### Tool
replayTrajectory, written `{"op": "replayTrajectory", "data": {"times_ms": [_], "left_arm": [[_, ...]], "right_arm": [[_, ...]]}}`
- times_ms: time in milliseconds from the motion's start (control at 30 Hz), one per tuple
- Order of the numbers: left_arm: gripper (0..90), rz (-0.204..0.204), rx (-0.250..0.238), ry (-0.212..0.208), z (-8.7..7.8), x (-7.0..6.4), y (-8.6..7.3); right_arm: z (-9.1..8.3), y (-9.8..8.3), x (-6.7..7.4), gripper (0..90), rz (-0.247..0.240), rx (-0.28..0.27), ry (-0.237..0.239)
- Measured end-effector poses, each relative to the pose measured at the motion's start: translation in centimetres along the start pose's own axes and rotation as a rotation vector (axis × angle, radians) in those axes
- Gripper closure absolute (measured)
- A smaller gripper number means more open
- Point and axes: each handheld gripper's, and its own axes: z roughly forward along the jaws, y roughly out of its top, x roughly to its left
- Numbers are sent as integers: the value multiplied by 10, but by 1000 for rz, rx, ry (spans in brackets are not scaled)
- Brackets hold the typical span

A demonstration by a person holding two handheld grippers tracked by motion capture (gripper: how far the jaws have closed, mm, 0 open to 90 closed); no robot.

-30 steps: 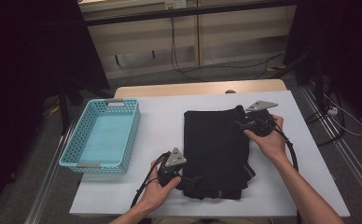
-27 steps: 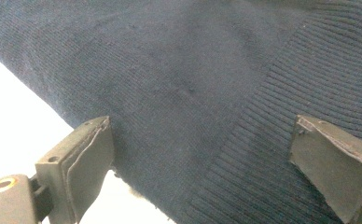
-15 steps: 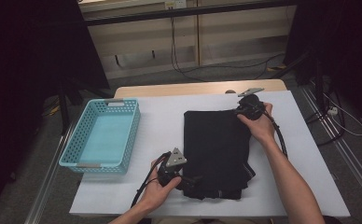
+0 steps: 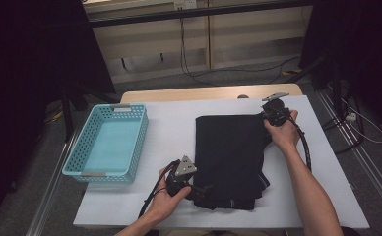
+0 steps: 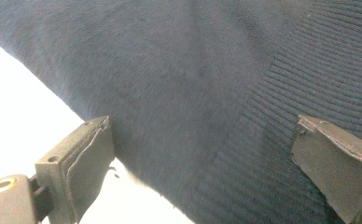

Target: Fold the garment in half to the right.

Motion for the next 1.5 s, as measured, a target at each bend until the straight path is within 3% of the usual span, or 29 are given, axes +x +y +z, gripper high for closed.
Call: {"op": "replayTrajectory", "data": {"times_ms": [100,267,433,467,767,933,1167,1233,1500], "left_arm": [[66,2,-3,-2,0,0,0],[65,-7,-7,2,-2,2,1],[65,-8,-25,18,-7,5,2],[65,-14,-33,24,-10,7,2],[64,-17,-51,49,-20,11,2],[62,-18,-57,48,-22,11,2],[61,-28,-59,54,-25,12,1],[61,-36,-58,56,-25,14,0],[61,-54,-88,80,-34,20,0]], "right_arm": [[4,-7,-4,860,10,9,40],[2,-15,-4,667,60,-25,50],[-11,-20,-8,580,109,-69,89],[-18,-24,-8,575,102,-76,112],[-49,-34,5,507,56,-117,158],[-73,-43,23,485,-8,-142,222],[-98,-57,41,486,-43,-167,278],[-110,-64,49,500,-61,-177,314],[-127,-76,66,502,-99,-186,379]]}}
